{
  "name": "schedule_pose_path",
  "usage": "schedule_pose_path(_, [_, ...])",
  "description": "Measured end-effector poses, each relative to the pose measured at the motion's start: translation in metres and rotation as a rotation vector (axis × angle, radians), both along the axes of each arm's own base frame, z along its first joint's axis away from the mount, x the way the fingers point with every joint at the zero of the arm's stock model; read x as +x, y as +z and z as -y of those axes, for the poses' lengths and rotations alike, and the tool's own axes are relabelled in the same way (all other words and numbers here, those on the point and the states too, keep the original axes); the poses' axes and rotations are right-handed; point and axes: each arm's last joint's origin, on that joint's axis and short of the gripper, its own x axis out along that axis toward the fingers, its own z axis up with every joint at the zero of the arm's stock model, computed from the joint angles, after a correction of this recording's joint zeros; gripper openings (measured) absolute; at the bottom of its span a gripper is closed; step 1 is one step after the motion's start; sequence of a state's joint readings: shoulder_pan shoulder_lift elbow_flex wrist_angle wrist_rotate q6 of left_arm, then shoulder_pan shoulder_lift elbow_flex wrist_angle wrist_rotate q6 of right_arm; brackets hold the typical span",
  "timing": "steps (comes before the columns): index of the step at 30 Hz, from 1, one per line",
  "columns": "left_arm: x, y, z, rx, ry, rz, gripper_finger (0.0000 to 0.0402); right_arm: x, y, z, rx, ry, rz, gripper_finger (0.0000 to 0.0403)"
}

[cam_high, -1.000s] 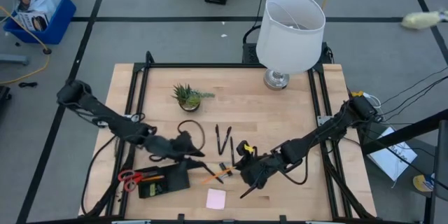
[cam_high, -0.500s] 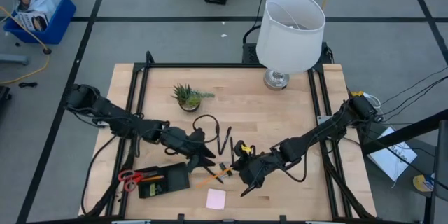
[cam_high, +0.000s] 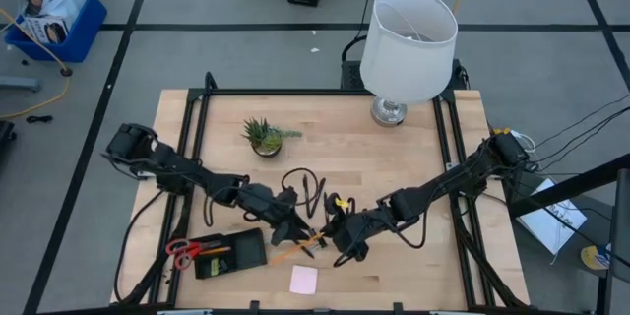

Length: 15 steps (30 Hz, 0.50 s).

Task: Pick and place office supplies into organizer
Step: Put the pencil into the top left section of the desk organizer

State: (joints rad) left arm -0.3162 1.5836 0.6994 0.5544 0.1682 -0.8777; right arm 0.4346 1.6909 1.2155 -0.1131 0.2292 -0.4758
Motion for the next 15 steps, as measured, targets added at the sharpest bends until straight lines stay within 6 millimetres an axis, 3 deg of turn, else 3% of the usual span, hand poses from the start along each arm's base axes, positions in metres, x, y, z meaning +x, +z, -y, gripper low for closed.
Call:
schedule_pose_path(7, [0.008,0.002,0.003,-0.016,-0.040,0.018,0.0212,0.004,0.000,0.008,0.033,0.011,-0.013,0.0020])
schedule_pose_path(15, [0.019,0.015,0.007,0.035,-0.053,-0.020,0.0120,0.006,0.001,0.009,0.059,0.020,-0.002,0.0020])
